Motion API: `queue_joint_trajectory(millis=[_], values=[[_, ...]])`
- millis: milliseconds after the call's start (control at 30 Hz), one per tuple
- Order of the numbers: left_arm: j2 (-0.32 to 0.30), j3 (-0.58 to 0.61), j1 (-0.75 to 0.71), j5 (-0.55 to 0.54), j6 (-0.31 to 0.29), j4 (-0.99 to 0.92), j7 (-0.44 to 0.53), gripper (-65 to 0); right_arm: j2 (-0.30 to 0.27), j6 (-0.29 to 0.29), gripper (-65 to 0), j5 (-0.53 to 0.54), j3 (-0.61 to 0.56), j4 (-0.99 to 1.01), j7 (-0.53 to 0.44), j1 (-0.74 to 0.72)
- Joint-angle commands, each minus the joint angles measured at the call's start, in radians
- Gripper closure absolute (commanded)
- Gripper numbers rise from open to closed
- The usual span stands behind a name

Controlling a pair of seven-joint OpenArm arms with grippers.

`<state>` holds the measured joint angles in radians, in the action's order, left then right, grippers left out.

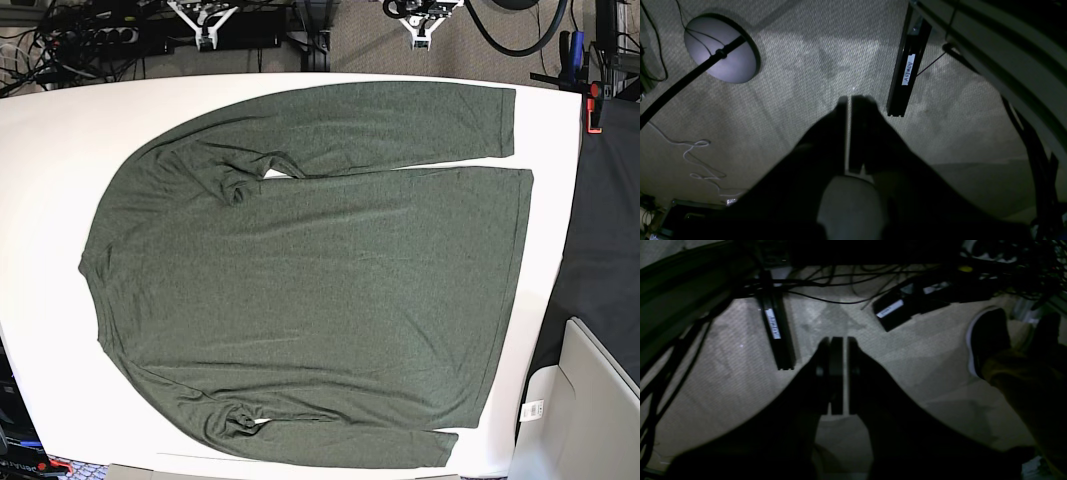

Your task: Fold the T-shirt properly

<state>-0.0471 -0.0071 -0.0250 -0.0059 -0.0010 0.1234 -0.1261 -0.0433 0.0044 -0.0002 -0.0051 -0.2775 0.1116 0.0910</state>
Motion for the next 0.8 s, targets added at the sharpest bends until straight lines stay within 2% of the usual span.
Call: queue_joint_trajectory(millis=[0, 267, 767], values=[[0.000, -0.001, -0.003, 0.005, 0.000, 0.002, 0.009, 0.0, -0.004, 0.001, -0.2, 0.001, 0.000, -0.004, -0.006, 0.002], [0.000, -0.001, -0.019, 0.005, 0.000, 0.002, 0.047, 0.0, -0.004, 0.001, -0.2, 0.001, 0.000, -0.004, -0.006, 0.002], [0.000, -0.001, -0.028, 0.005, 0.000, 0.002, 0.050, 0.0, -0.002, 0.001, -0.2, 0.001, 0.000, -0.004, -0.006, 0.008]])
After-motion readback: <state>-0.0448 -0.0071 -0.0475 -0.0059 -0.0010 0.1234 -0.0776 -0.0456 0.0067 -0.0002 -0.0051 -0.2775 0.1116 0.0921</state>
